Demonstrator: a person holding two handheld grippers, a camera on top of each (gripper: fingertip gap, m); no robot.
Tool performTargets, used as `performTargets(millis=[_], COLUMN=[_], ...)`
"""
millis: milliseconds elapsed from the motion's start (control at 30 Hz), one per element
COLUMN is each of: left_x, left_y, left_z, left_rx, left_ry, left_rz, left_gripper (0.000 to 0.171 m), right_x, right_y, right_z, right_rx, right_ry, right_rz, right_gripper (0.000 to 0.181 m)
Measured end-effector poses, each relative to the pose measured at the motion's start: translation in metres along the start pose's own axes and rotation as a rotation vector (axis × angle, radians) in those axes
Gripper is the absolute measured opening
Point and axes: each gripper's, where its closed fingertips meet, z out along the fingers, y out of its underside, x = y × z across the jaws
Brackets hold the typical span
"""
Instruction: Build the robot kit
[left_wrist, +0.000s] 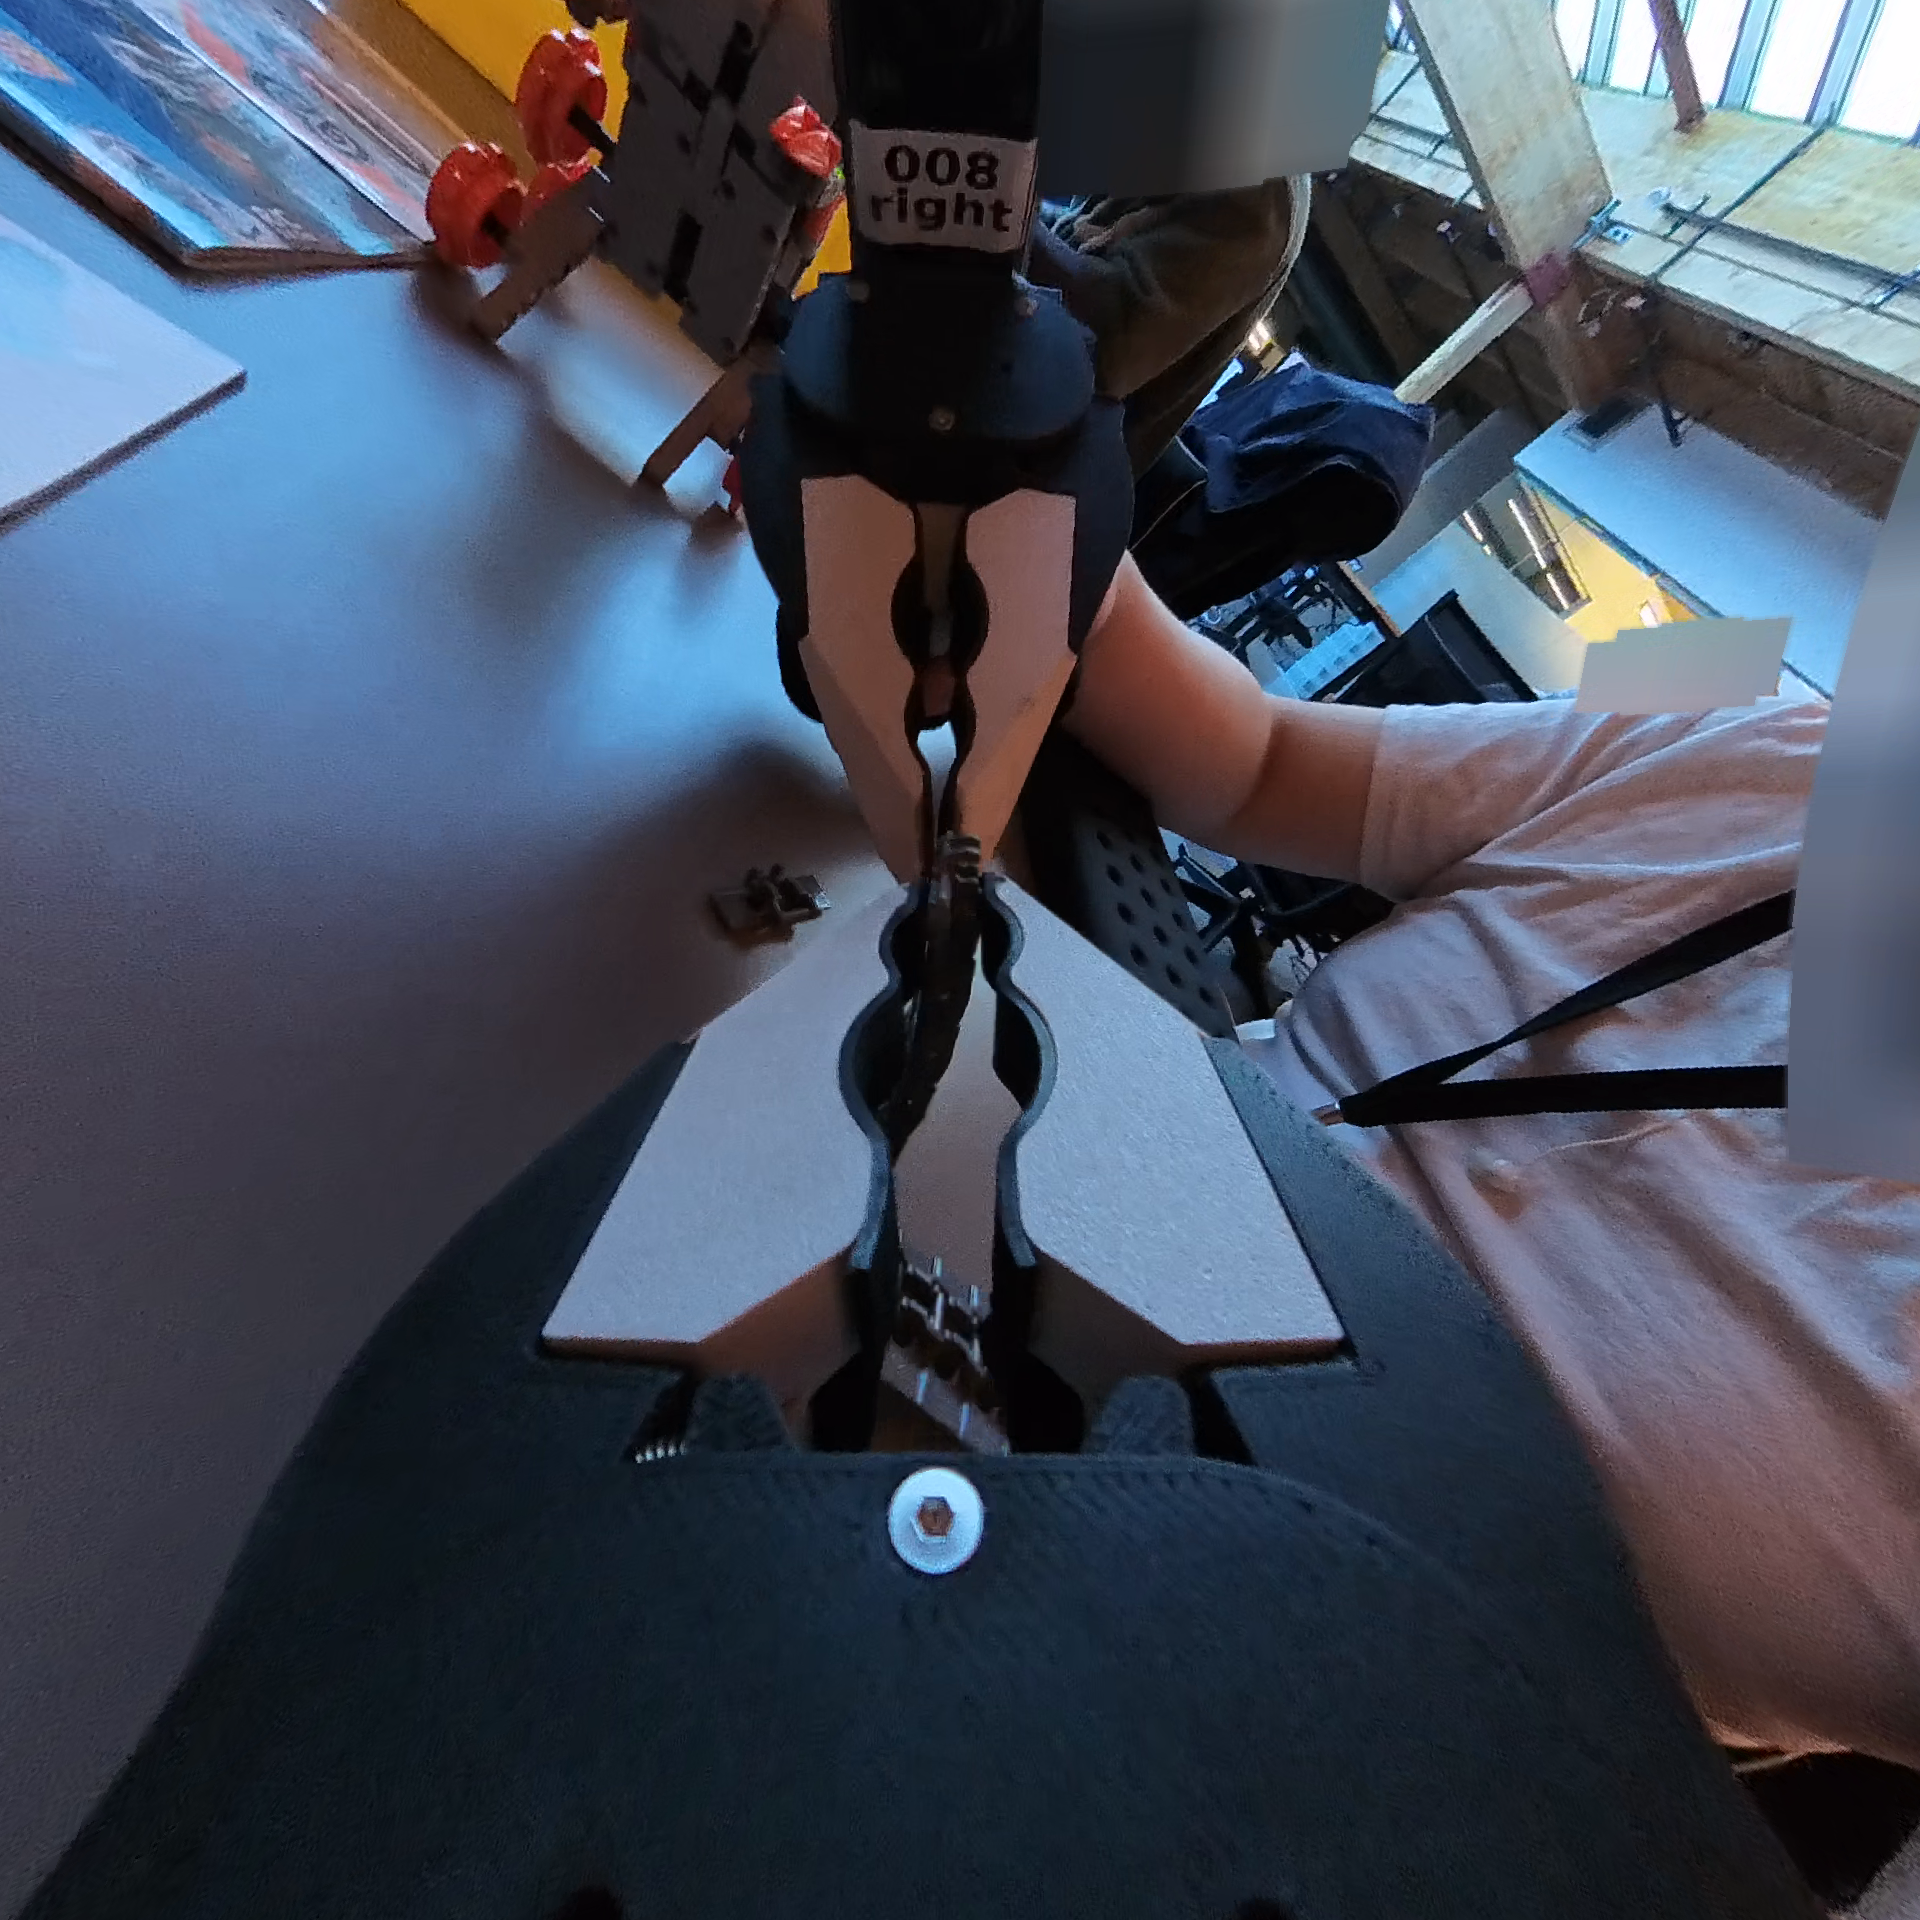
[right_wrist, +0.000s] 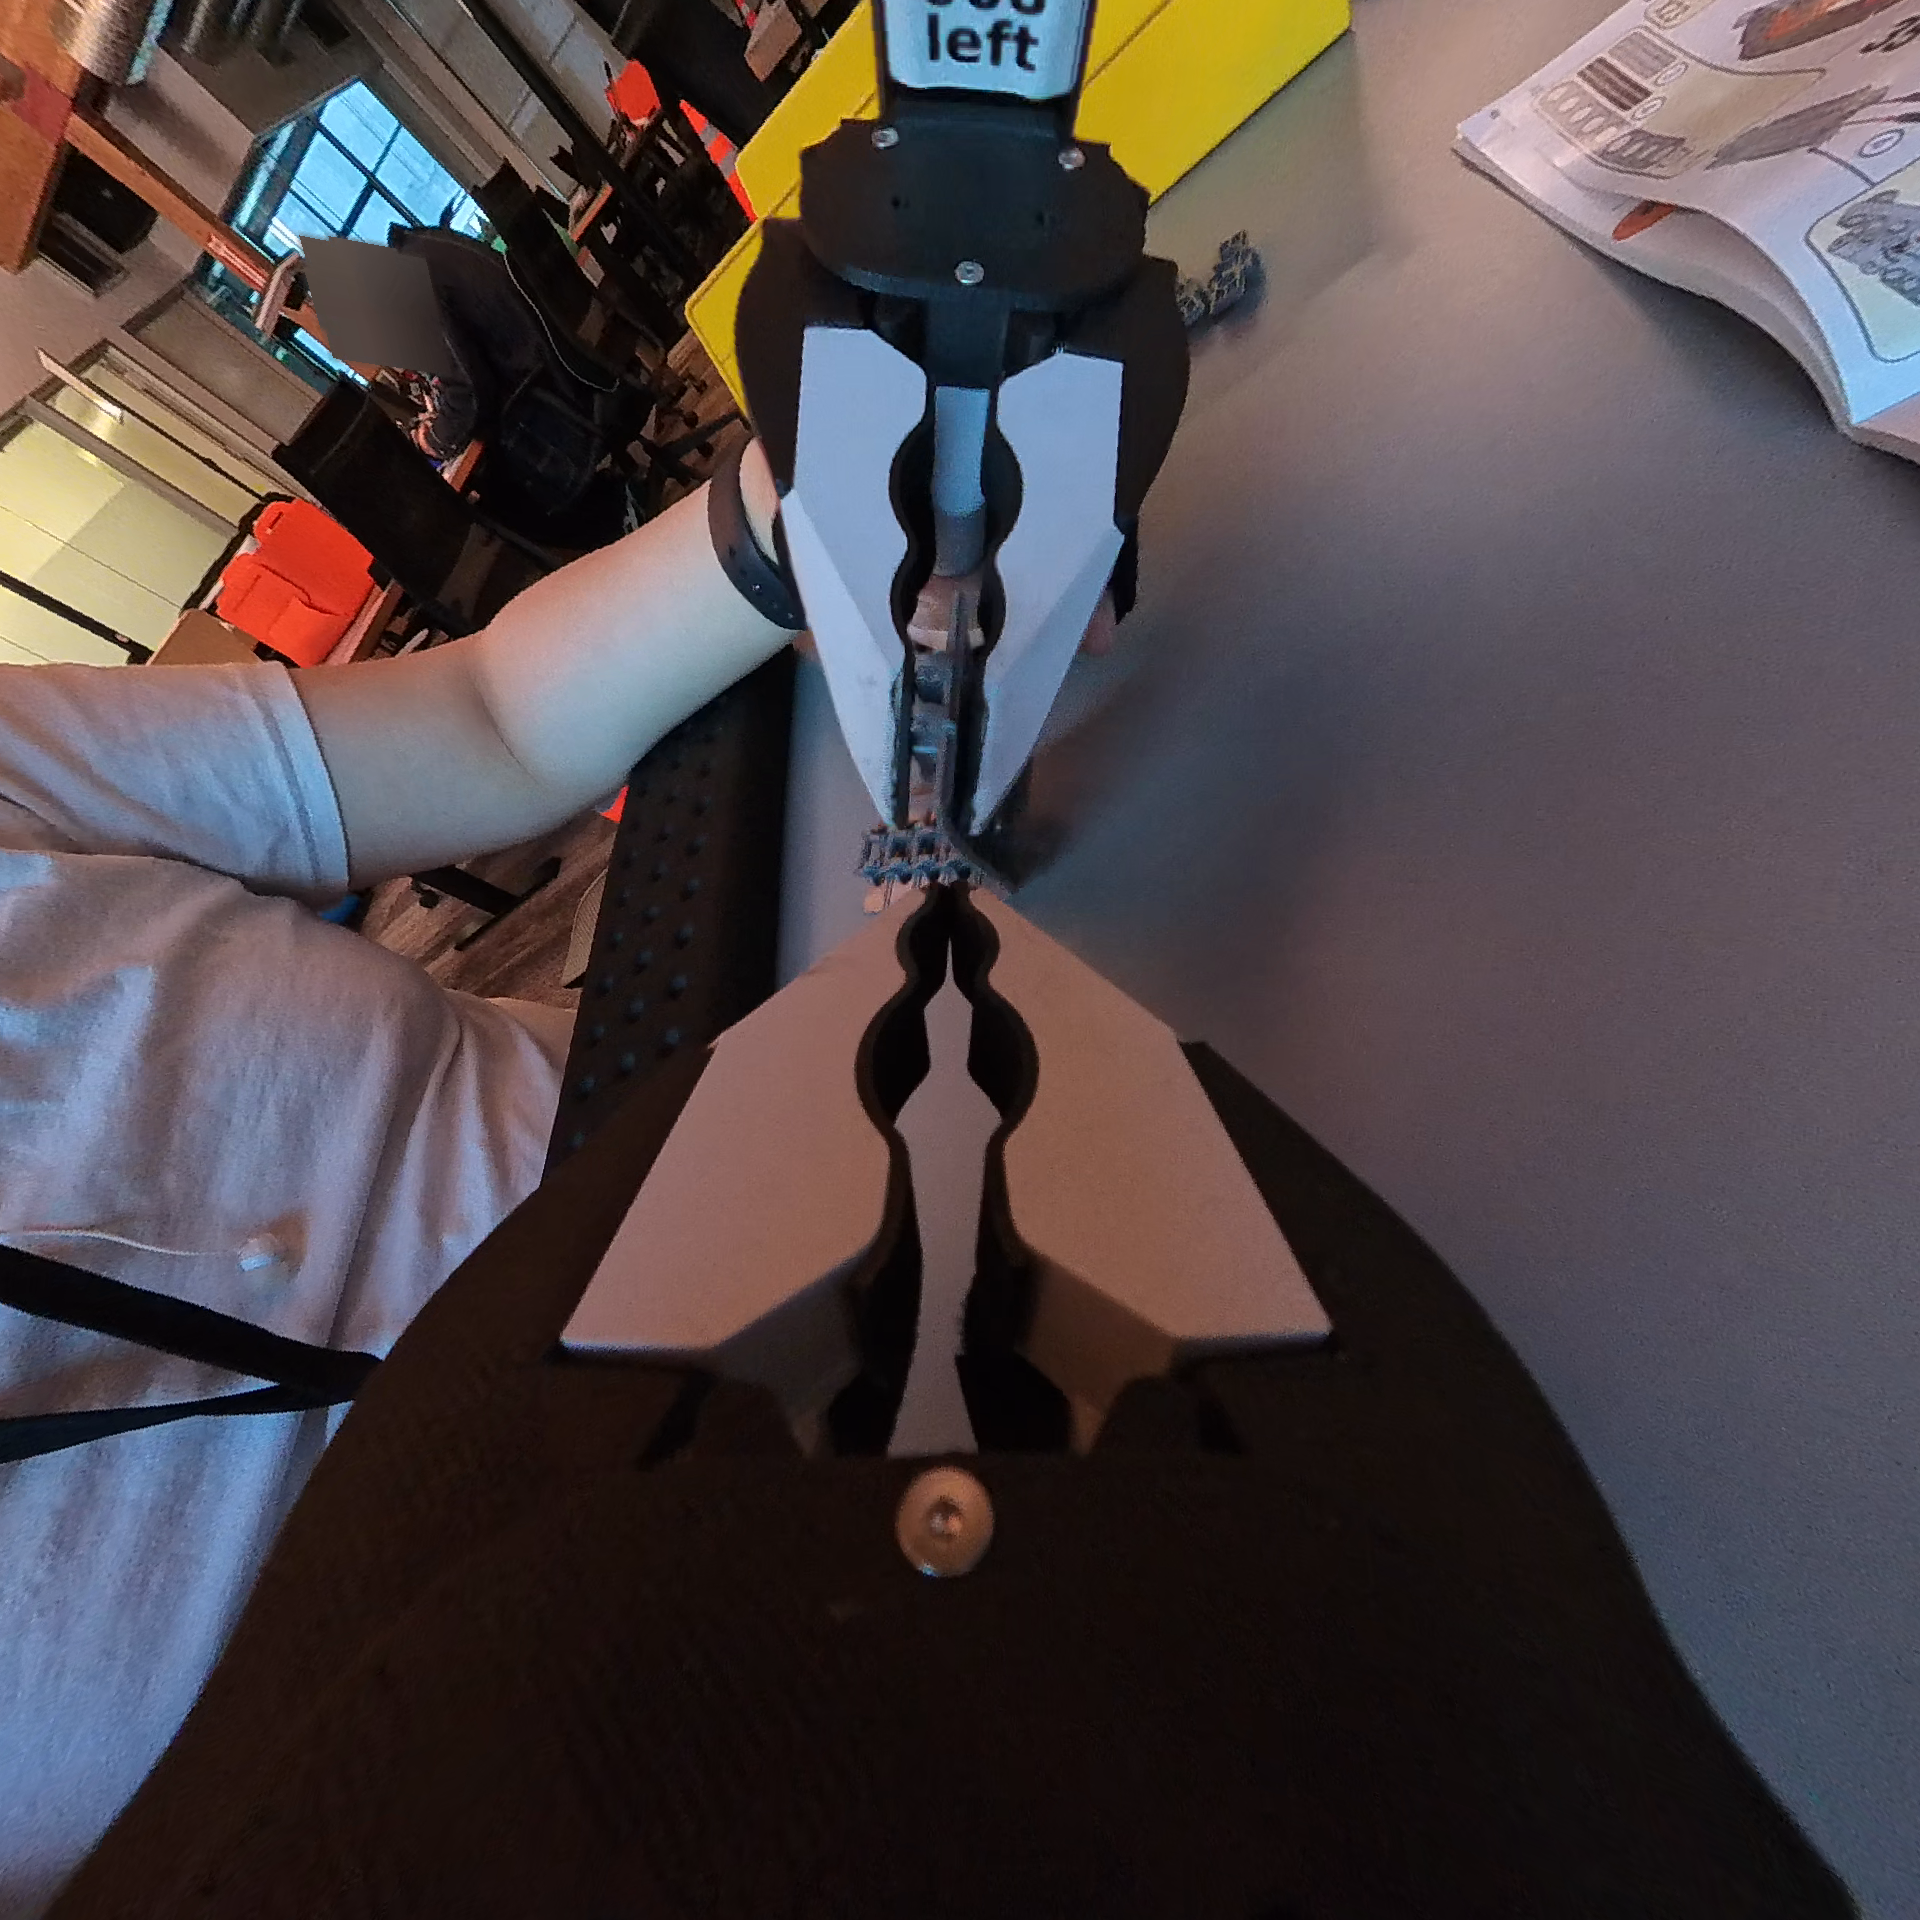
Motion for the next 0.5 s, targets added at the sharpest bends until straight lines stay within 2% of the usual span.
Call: performTargets(millis=[167,267,367,500], left_x=[-0.01,-0.007,-0.008,-0.007], left_y=[0.01,0.011,0.015,0.019], left_z=[0.001,0.005,0.008,0.009], left_rx=[-0.064,-0.074,-0.096,-0.116], left_ry=[-0.098,-0.082,-0.084,-0.081], left_rz=[0.078,0.059,0.063,0.065], left_gripper=[0.006,0.006,0.006,0.006], right_x=[-0.006,-0.006,-0.004,-0.005], right_y=[-0.007,-0.01,-0.006,-0.014], right_z=[-0.004,-0.003,0.001,-0.006], right_rx=[0.04,0.066,0.045,0.087], right_ry=[-0.033,-0.051,-0.061,-0.055], right_rz=[-0.02,0.012,0.025,0.005], right_gripper=[0.0,0.009,0.001,0.004])
